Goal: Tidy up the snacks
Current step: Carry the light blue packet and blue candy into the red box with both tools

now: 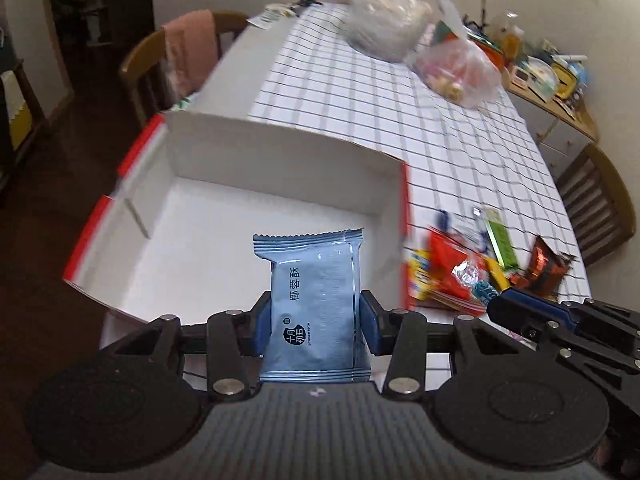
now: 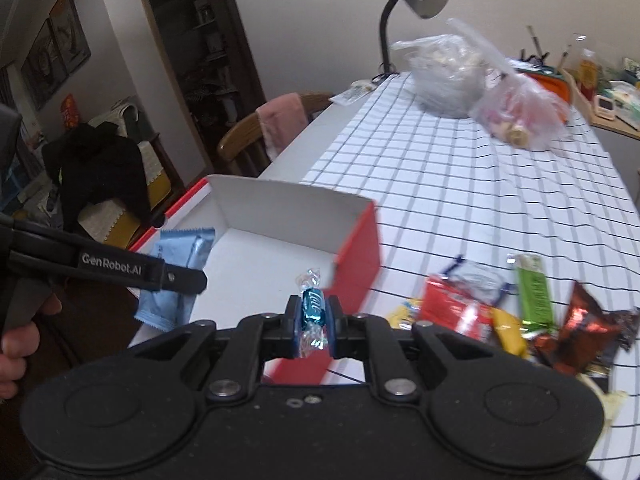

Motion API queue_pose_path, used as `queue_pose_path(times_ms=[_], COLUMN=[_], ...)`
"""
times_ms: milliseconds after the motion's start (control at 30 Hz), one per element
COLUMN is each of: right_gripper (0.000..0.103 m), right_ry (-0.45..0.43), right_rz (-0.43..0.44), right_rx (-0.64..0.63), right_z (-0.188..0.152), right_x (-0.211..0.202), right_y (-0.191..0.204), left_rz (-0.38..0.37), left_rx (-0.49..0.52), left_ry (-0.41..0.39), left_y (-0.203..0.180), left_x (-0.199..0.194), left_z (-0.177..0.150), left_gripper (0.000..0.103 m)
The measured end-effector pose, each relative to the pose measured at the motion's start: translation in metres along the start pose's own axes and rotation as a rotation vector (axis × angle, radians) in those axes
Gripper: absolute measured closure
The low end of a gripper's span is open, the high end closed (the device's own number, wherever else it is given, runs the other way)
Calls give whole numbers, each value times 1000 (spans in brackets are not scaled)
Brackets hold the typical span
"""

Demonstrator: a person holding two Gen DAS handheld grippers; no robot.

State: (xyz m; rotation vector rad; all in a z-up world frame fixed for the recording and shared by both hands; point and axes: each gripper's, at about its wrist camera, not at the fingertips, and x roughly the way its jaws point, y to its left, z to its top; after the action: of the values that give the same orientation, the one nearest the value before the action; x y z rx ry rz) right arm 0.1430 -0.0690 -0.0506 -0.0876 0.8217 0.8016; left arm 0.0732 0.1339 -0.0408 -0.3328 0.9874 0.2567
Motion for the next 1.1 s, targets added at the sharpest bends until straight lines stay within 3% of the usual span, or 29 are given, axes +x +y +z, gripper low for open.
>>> queue_pose_path(times_ms=[133, 500, 800, 1100], right_gripper=[92, 92, 92, 91], right_ry=[36, 165, 271, 306], right_rz=[2, -34, -61, -74], right_rx=[9, 25, 9, -15], right_z=[9, 15, 3, -3], right_x=[31, 112, 142, 148], right_y=[21, 51, 59, 66], left_rz=[24, 85, 112, 114], left_rx=[-1, 32, 119, 167], left_ry=[-1, 103, 208, 269], left_y=[33, 89, 92, 87], left_x=[4, 51, 96, 116], left_z=[15, 45, 44, 34], left_gripper=[60, 59, 59, 59])
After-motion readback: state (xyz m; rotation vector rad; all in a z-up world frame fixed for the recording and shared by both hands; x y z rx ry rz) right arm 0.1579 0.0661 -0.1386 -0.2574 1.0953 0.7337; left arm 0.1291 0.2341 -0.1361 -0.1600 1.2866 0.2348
